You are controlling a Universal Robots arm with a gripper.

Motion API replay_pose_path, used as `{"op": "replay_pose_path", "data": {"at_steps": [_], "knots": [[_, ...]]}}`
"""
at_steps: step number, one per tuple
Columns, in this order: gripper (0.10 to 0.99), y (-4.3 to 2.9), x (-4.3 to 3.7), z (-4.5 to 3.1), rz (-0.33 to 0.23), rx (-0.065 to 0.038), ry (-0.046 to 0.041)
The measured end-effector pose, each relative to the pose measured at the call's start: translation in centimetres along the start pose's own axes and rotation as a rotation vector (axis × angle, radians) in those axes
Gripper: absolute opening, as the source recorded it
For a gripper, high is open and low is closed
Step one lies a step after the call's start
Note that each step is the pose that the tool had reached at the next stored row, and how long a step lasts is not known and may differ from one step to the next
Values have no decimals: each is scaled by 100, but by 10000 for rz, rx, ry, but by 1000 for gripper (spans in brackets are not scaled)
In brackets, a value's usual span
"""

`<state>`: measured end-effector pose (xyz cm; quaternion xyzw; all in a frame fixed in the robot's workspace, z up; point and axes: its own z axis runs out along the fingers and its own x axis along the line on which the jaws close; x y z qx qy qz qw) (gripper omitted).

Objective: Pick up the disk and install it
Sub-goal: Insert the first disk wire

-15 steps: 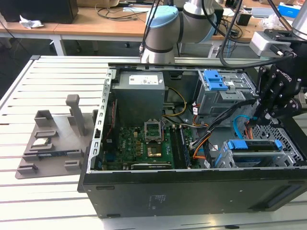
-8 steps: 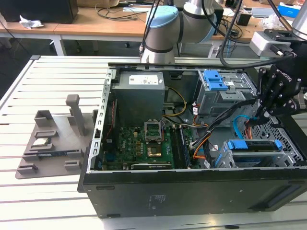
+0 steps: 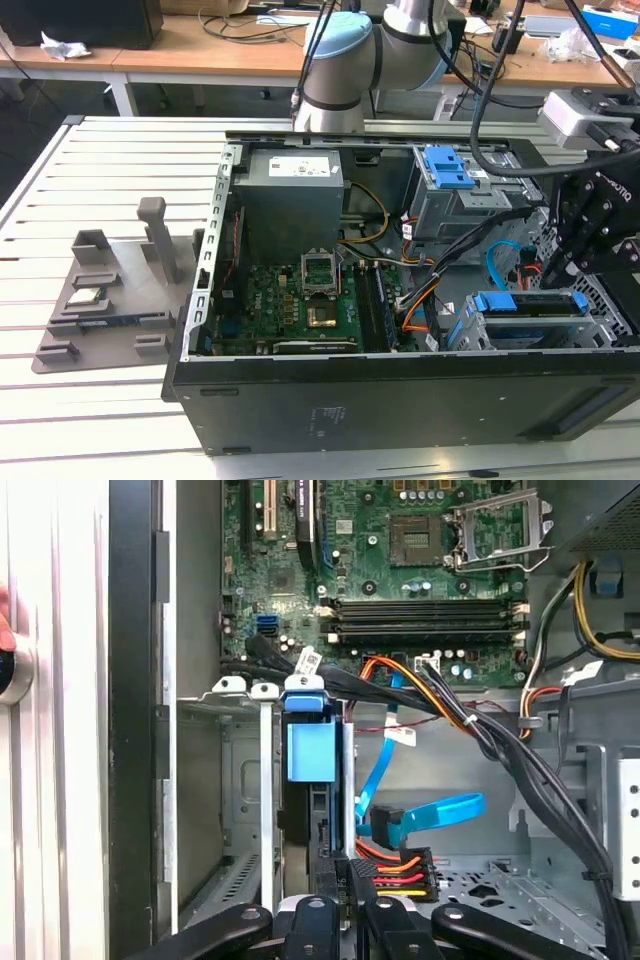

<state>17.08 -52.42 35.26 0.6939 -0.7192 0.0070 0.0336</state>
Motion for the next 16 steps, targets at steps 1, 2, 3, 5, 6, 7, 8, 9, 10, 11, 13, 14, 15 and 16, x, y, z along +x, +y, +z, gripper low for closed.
{"op": "replay_pose_path", "data": {"at_steps": [1, 2, 3, 5, 6, 7, 8, 9, 10, 11, 13, 14, 15, 16], "knots": [[165, -8, 2, 21, 0, -1, 5], [165, -14, 3, 37, 0, -1, 7], [165, -17, 5, 43, 1, -1, 11], [165, -25, 31, 70, 0, -1, 23], [165, -31, 31, 80, 0, 0, 30], [165, -32, 31, 87, 1, -1, 32], [165, -33, 31, 91, 3, 0, 35], [165, -36, 30, 96, 2, 0, 42], [165, -40, 30, 102, 1, 0, 41], [165, -44, 30, 105, 1, 0, 43], [165, -50, 29, 112, 2, 0, 41], [165, -51, 28, 118, 3, -1, 40], [165, -52, 28, 125, 4, -1, 40], [165, -53, 28, 134, 3, -1, 42]]}}
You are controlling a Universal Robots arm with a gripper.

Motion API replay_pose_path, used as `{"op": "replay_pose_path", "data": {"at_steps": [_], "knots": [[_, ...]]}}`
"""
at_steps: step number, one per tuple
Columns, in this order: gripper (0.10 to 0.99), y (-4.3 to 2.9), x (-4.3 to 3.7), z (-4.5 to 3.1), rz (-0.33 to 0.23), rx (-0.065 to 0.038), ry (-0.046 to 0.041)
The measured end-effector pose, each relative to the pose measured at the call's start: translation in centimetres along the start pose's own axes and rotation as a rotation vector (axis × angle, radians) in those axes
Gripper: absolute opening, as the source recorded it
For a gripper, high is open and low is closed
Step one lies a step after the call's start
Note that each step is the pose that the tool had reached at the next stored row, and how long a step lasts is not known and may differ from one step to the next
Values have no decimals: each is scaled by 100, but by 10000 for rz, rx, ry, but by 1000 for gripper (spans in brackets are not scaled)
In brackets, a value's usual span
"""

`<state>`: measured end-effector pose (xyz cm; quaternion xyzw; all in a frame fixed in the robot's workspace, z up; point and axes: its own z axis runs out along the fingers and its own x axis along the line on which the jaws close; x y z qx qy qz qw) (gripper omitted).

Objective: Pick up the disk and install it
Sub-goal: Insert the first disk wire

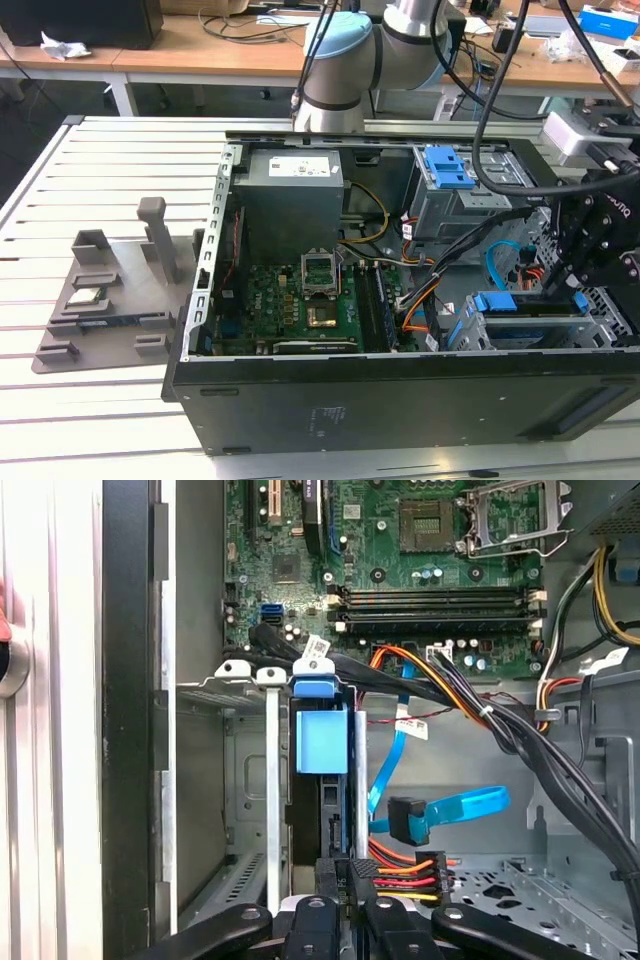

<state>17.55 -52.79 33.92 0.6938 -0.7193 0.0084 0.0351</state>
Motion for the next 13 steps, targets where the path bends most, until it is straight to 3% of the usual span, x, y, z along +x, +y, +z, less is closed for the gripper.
{"op": "replay_pose_path", "data": {"at_steps": [5, 8, 12, 13], "knots": [[176, -2, 1, 45, -2, -1, -15], [302, -2, 2, 37, -1, 0, 3], [302, 6, -40, -129, -1, 1, 1], [157, 11, -55, -253, -1, 1, 2]]}}
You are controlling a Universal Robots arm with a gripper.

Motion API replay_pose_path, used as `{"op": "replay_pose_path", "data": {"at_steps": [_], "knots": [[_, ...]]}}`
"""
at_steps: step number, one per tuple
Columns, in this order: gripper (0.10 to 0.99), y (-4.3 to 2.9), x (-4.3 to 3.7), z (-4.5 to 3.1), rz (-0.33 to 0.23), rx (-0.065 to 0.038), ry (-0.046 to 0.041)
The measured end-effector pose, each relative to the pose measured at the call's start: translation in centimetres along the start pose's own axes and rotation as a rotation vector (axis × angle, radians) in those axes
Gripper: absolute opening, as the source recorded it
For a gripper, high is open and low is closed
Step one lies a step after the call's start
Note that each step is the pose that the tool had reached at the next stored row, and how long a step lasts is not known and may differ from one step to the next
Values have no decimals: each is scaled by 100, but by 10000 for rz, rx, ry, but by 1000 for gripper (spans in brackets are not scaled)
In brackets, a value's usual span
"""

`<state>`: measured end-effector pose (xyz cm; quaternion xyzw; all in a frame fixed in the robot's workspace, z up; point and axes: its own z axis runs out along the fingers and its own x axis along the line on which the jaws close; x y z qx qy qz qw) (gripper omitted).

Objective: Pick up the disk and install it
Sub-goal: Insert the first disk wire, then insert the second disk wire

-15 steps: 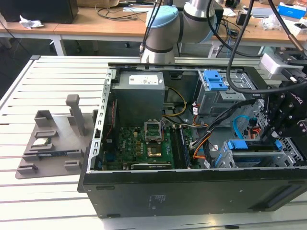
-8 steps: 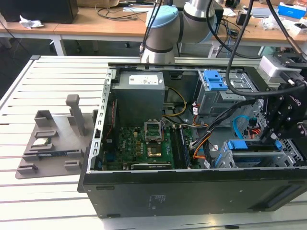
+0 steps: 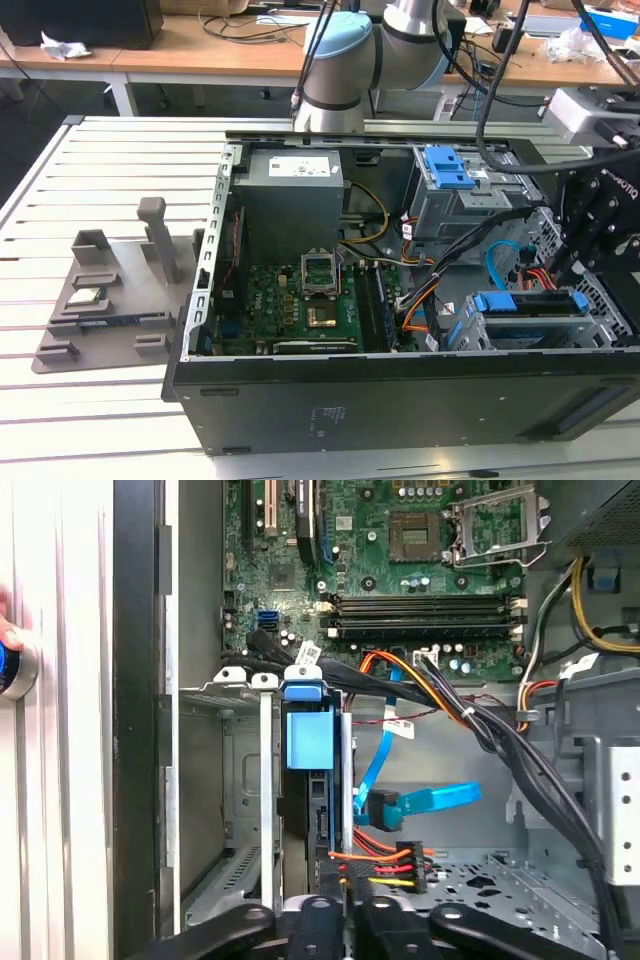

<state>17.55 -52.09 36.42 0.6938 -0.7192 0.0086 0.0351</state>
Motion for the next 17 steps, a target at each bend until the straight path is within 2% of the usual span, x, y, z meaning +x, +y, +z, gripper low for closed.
{"op": "replay_pose_path", "data": {"at_steps": [1, 4, 17], "knots": [[106, 3, 2, -76, 0, 0, -2], [106, 6, 6, -145, 0, 0, -1], [106, 6, 6, -152, 0, 0, -1]]}}
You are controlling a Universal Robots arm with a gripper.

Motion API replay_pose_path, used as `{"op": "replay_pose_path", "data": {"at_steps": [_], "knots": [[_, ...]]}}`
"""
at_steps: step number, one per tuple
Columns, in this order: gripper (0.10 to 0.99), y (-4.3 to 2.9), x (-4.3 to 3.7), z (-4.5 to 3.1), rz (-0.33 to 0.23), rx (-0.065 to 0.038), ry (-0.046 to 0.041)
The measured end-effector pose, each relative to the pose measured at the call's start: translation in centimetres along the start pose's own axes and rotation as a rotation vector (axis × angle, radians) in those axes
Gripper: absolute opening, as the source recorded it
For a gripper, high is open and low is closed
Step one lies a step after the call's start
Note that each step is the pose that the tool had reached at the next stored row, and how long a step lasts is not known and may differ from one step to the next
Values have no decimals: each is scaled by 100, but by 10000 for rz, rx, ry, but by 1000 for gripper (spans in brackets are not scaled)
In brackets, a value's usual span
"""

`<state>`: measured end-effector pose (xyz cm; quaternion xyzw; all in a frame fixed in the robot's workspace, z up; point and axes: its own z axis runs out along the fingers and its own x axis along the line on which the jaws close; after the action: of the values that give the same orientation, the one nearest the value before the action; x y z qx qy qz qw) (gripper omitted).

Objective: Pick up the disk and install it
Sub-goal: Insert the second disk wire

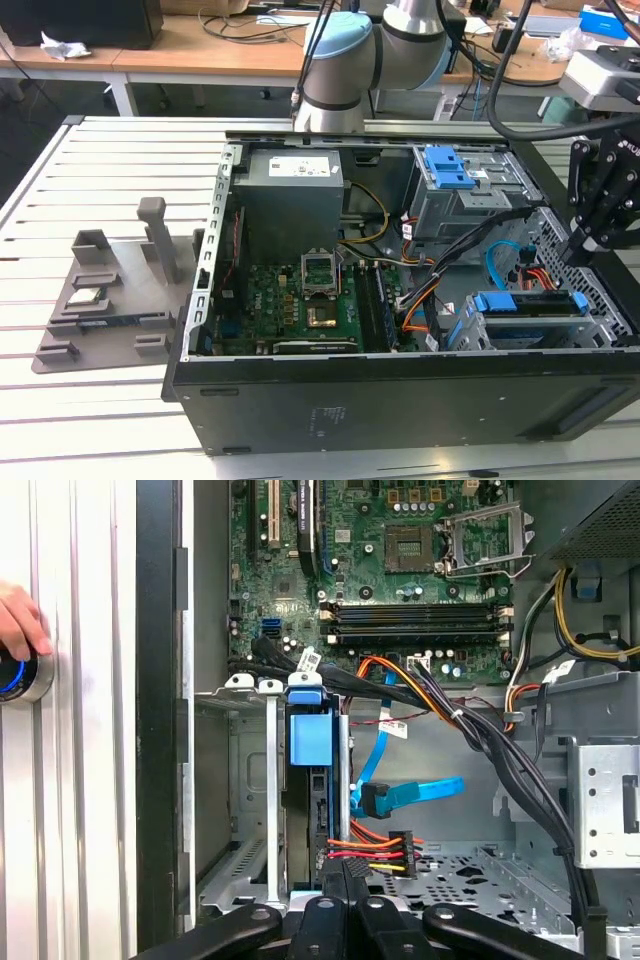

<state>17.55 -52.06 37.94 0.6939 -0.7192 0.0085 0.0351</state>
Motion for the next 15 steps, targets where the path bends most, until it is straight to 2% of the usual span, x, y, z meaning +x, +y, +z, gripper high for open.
{"op": "replay_pose_path", "data": {"at_steps": [2, 4, 5, 6, 9, 10, 11, 12, 15], "knots": [[114, 0, 0, -1, 0, 0, 1], [235, 0, 0, -2, 0, 0, 0], [235, 0, 0, -2, 0, 0, 0], [302, 4, -7, -4, 0, 0, 5], [302, 53, -84, 3, -1, 0, 0], [302, 84, -101, 5, -1, 0, 1], [302, 159, -117, 10, -1, 0, 0], [302, 265, -124, 21, 0, 0, 1], [302, 348, -122, 43, -6, 0, 0]]}}
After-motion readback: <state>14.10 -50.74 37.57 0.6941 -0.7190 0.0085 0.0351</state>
